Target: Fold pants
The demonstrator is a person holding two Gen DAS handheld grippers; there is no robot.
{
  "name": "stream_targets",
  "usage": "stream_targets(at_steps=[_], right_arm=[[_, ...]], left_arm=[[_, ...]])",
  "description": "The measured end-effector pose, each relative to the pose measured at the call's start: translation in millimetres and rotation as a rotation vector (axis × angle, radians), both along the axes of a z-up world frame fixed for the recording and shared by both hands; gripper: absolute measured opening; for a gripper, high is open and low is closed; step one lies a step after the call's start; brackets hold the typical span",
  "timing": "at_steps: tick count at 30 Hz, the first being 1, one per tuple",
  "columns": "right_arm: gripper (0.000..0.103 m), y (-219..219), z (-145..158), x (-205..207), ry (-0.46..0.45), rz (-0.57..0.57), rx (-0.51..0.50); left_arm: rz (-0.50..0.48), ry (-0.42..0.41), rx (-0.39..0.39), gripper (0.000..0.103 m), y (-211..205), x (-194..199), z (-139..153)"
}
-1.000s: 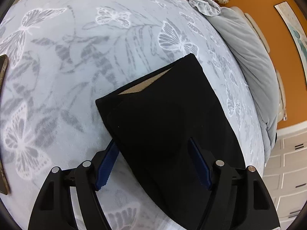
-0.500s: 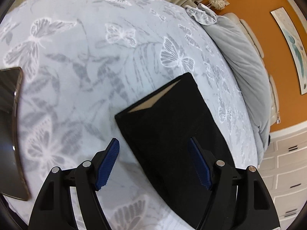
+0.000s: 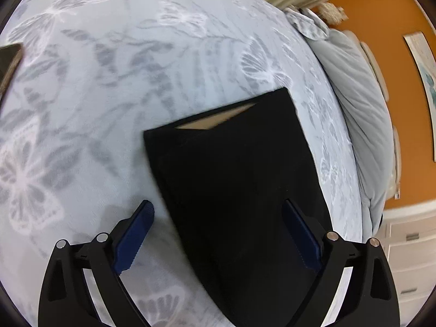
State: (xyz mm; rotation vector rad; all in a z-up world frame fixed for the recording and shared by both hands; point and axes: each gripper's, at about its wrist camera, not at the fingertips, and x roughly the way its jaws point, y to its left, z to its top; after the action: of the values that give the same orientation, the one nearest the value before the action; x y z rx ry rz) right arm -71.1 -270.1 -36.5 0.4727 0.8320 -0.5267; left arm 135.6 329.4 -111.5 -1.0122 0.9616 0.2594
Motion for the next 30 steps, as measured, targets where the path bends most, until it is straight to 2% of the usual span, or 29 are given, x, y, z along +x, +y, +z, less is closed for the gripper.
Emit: stream_targets(at_steps=[1,3,4,6,9,11,13,14,15,16,17,23,25,26,27,30], right_arm=[[0.094,-21,-6,-10,-0.004,-0.081,0.042],[0.094,-60,-21,-32,-0.005,-0.207,0.108],[0.094,-72,-27,-38,-0.003,-0.23,0.124],[0.094,-88,-43,-41,0.005,-0.25,0.159],[0.092,-94,-57,-39,-0.026,-0.244,0.181],[0.074,-95,-64,-31,-0.043,-0.198,0.214],[0.068,-101,-69,-20,-0.044,-0.18,0.23],[0.055,-100,-70,-13,-0.03,-0.176,0.209],[0.046,-99,-68,-9,-0.02,-0.168,0.19],[0.02,-96,-66,-3,-0.023,-0.155,0.182],[0.013,-95,-62,0,-0.044,-0.154,0.192],[0.012,-60,-3,11,-0.26,-0.071,0.129],[0.012,-52,6,17,-0.302,-0.051,0.145],[0.012,-44,11,22,-0.32,-0.026,0.152],[0.012,-36,16,28,-0.325,-0.002,0.145],[0.012,0,33,53,-0.34,0.108,0.101]], left_arm=[[-0.018,-0.003,0.006,0.09,-2,2,0],[-0.014,-0.002,0.043,0.064,-5,2,1],[-0.009,0.01,0.053,0.059,-4,2,1],[0.03,0.024,0.051,0.032,1,-3,1],[0.086,0.02,-0.005,0.03,9,-13,2],[0.097,0.002,0.007,0.027,8,-19,10],[0.08,-0.013,0.048,0.026,2,-23,20],[0.07,-0.02,0.08,0.026,-2,-24,27],[0.059,-0.036,0.121,0.025,-8,-27,35],[0.038,-0.055,0.164,0.024,-16,-29,45],[0.019,-0.074,0.194,0.024,-22,-32,52],[-0.164,-0.219,0.362,0.027,-73,-43,97],[-0.237,-0.258,0.439,0.028,-95,-45,106],[-0.272,-0.269,0.463,0.033,-105,-46,109],[-0.296,-0.275,0.468,0.037,-111,-44,109],[-0.374,-0.277,0.465,0.038,-128,-37,107]])
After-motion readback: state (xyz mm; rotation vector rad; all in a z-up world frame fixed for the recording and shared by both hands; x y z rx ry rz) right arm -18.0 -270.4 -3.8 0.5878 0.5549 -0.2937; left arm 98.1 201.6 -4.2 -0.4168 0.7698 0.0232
